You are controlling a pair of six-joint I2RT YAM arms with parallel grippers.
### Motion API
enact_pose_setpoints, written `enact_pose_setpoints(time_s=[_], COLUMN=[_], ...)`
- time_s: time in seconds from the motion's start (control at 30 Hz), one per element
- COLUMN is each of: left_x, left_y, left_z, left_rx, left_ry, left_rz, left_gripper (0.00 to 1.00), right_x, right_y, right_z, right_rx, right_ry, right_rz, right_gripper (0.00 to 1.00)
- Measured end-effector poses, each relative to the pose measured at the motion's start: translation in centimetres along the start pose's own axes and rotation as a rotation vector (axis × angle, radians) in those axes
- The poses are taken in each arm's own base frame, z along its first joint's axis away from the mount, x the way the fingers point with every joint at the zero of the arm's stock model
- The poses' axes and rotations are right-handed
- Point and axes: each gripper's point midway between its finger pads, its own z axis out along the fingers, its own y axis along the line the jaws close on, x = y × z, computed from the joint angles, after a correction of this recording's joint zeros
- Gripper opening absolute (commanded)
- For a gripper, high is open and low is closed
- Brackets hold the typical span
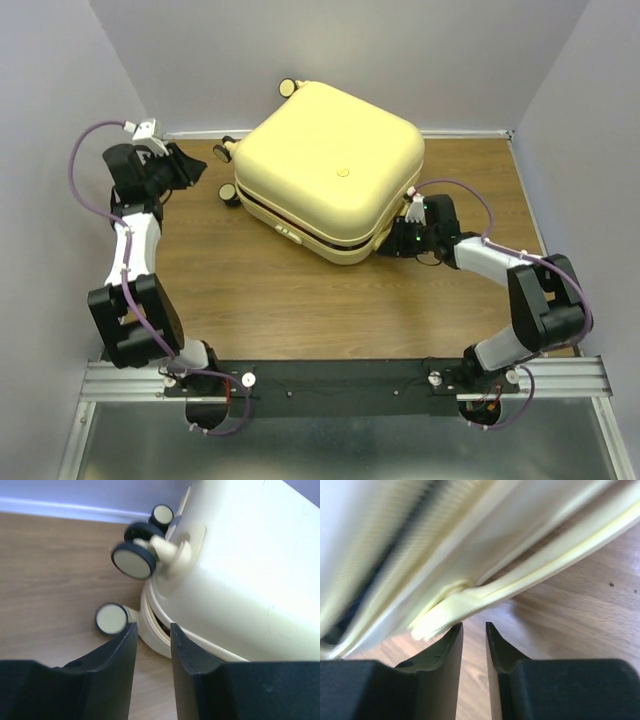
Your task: Pack the luggage
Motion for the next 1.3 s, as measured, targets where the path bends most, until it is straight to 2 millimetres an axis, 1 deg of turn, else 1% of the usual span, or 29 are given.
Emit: enact_pose_setpoints(time_s=[0.03, 0.1, 0.17, 0.23, 0.27, 0.3, 0.33, 0.37, 0.4, 0.47, 0.5, 0.53, 0.6, 0.63, 0.7, 0.73, 0.77, 0.83, 0.87, 0.93, 1.0, 1.03, 1.07, 1.13, 1.2, 1.23, 1.3], left_x=[1.0, 3.0, 4.9, 6.4, 7.0, 7.7, 8.1, 8.8, 9.5, 10.6, 11.2, 11.7, 12.7, 12.8, 13.1, 13.1, 13.1, 13.1, 13.2, 13.4, 13.6, 13.8, 13.8, 14.0, 14.2, 14.4, 14.5], left_y=[-0.6, -0.9, -0.4, 0.2, 0.3, 0.4, 0.5, 0.7, 1.0, 1.5, 1.8, 2.0, 2.5, 2.6, 3.0, 3.2, 3.2, 3.2, 3.2, 2.9, 2.8, 2.7, 2.7, 2.8, 3.2, 3.3, 3.6], left_z=[-0.5, -1.1, -1.4, -1.6, -1.6, -1.6, -1.5, -1.4, -1.2, -0.8, -0.5, -0.4, -0.1, 0.0, 0.3, 0.4, 0.5, 0.6, 0.7, 1.0, 1.2, 1.5, 1.6, 2.2, 2.9, 3.4, 4.0], left_rx=[0.002, -0.006, -0.035, -0.062, -0.068, -0.073, -0.077, -0.081, -0.085, -0.094, -0.098, -0.102, -0.111, -0.113, -0.120, -0.124, -0.126, -0.130, -0.130, -0.130, -0.127, -0.127, -0.126, -0.131, -0.139, -0.138, -0.137], left_ry=[0.008, 0.028, 0.055, 0.076, 0.083, 0.088, 0.094, 0.104, 0.115, 0.139, 0.153, 0.164, 0.190, 0.194, 0.204, 0.207, 0.207, 0.212, 0.214, 0.227, 0.239, 0.249, 0.252, 0.263, 0.273, 0.281, 0.289], left_rz=[-0.024, -0.078, -0.143, -0.201, -0.224, -0.253, -0.271, -0.297, -0.317, -0.348, -0.362, -0.371, -0.390, -0.393, -0.398, -0.398, -0.397, -0.393, -0.392, -0.386, -0.381, -0.378, -0.374, -0.372, -0.373, -0.372, -0.373], left_gripper=[0.44, 0.44, 0.43, 0.43, 0.42, 0.41, 0.41, 0.41, 0.41, 0.41, 0.41, 0.41, 0.41, 0.41, 0.41, 0.41, 0.41, 0.41, 0.41, 0.41, 0.41, 0.41, 0.41, 0.40, 0.40, 0.40, 0.40], right_x=[-0.4, -1.3, -3.7, -7.2, -9.0, -11.1, -12.4, -14.2, -15.8, -17.8, -19.0, -20.4, -22.3, -23.4, -24.7, -26.3, -27.5, -28.6, -29.6, -30.5, -30.7, -30.3, -30.0, -29.2, -27.8, -26.9, -26.4], right_y=[0.5, 0.9, 1.1, 0.0, -0.7, -2.2, -3.3, -5.0, -6.5, -9.0, -9.9, -11.0, -13.2, -14.3, -16.0, -17.2, -18.0, -19.5, -20.1, -21.2, -21.5, -21.3, -21.0, -19.6, -17.6, -16.2, -15.8], right_z=[-0.4, -1.6, -3.7, -6.3, -7.4, -8.8, -9.8, -11.0, -11.8, -12.1, -12.0, -11.5, -9.7, -8.6, -6.5, -5.0, -4.1, -2.0, -0.8, 1.1, 2.6, 3.5, 4.0, 5.3, 6.9, 7.9, 7.8], right_rx=[-0.008, -0.009, -0.006, 0.035, 0.055, 0.098, 0.127, 0.168, 0.199, 0.236, 0.245, 0.251, 0.251, 0.247, 0.232, 0.220, 0.209, 0.185, 0.168, 0.139, 0.109, 0.085, 0.069, 0.026, -0.027, -0.051, -0.055], right_ry=[-0.015, -0.046, -0.115, -0.203, -0.241, -0.289, -0.318, -0.347, -0.372, -0.377, -0.382, -0.384, -0.368, -0.369, -0.355, -0.363, -0.377, -0.375, -0.387, -0.394, -0.392, -0.379, -0.370, -0.340, -0.298, -0.277, -0.285], right_rz=[-0.016, -0.051, -0.096, -0.123, -0.132, -0.137, -0.137, -0.133, -0.130, -0.111, -0.111, -0.108, -0.090, -0.087, -0.066, -0.057, -0.053, -0.023, -0.016, 0.004, 0.020, 0.034, 0.041, 0.049, 0.037, 0.024, -0.004], right_gripper=[0.41, 0.41, 0.41, 0.43, 0.43, 0.43, 0.43, 0.44, 0.45, 0.46, 0.47, 0.48, 0.49, 0.50, 0.52, 0.53, 0.53, 0.53, 0.53, 0.53, 0.53, 0.53, 0.53, 0.53, 0.53, 0.53, 0.53])
